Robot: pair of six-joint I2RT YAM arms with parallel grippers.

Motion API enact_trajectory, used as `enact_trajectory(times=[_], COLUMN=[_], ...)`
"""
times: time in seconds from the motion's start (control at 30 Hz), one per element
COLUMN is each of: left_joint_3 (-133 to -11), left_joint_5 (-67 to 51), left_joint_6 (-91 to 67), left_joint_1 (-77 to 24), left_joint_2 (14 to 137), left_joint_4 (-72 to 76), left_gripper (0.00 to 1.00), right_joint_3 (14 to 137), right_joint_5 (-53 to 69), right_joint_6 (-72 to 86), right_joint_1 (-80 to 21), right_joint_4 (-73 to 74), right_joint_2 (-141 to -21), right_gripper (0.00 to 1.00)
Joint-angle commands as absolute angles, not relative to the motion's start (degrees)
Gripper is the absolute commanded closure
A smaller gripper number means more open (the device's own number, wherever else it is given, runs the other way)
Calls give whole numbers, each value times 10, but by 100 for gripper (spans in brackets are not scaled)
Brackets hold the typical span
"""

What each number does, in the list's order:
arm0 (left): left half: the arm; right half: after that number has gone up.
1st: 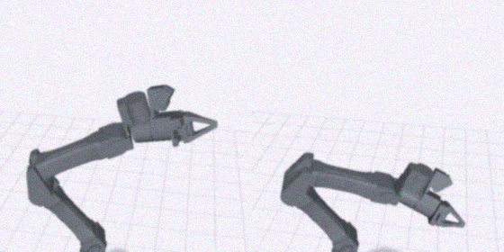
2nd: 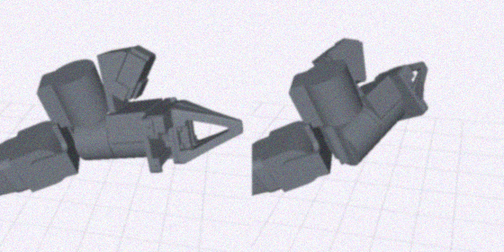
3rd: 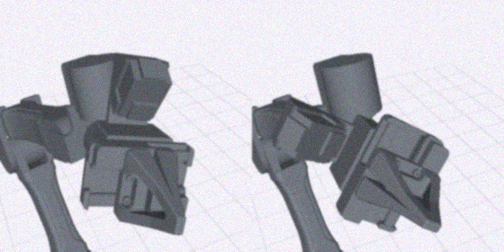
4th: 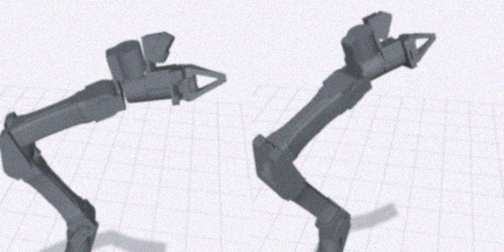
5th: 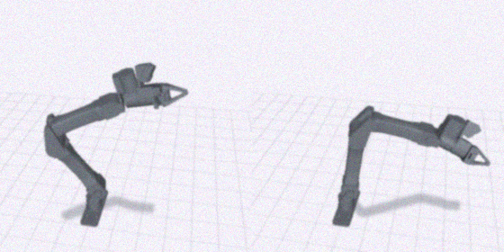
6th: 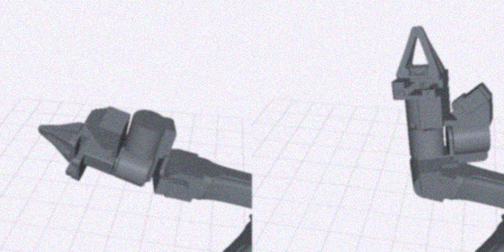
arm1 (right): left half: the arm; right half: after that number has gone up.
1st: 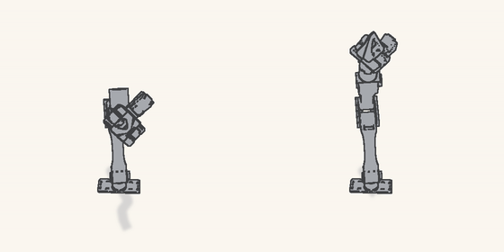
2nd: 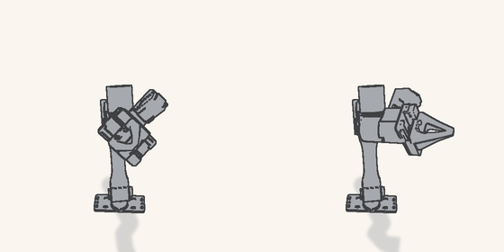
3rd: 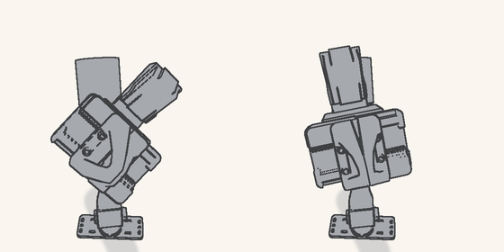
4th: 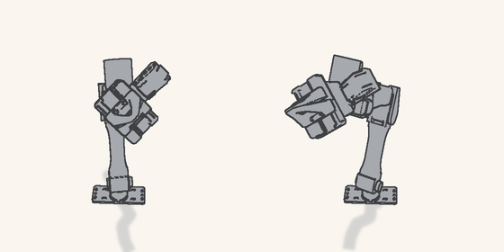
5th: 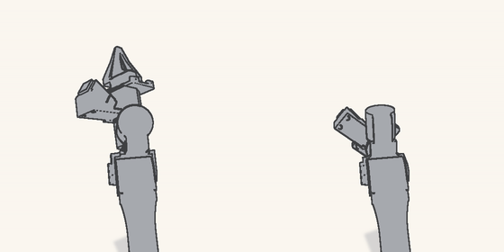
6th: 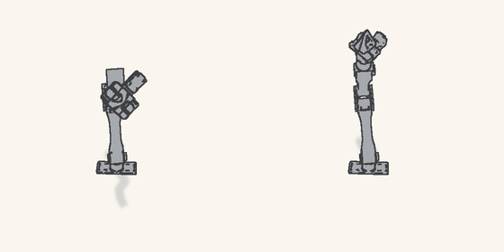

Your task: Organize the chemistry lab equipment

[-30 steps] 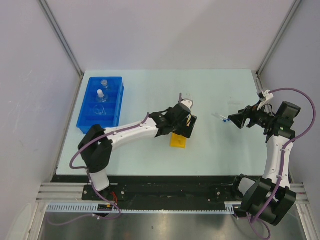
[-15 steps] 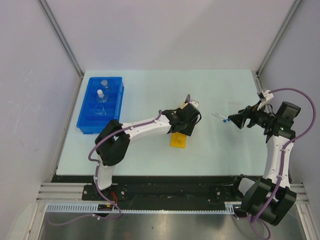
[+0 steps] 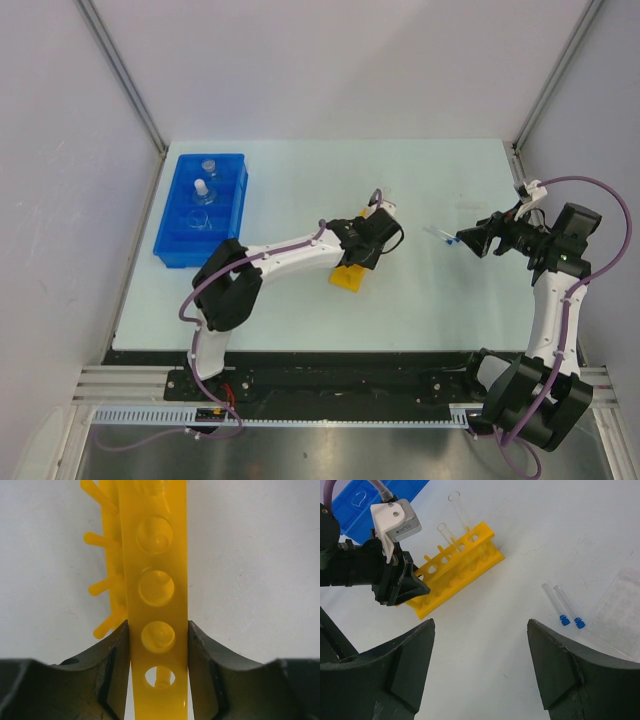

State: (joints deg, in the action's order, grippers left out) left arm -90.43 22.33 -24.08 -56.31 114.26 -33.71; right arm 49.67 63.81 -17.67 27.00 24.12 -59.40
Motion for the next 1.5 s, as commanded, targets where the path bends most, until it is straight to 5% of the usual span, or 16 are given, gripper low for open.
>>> enact_trajectory(times=[0.0,0.67,1.13,1.47], left_joint_3=[-885,-704,-690,-698], left_joint_5=[273,242,194,170], left_joint_6=[-227,-193,-142,-140], left_joint_1=[-550,-363,-224,-198], left_joint_2=[1105,979,976,987], left_joint_4=[-338,-261,-231,-233], left_gripper=[59,60,60,40], right_joint_3=[498,499,499,498], right_joint_5=[643,643,642,639], right_joint_6=[-182,-184,-184,-185], right_joint_1=[272,272,272,272], right_joint_4=[236,236,237,236], right_joint_2=[-585,-586,-588,-588], right_gripper=[20,20,20,20])
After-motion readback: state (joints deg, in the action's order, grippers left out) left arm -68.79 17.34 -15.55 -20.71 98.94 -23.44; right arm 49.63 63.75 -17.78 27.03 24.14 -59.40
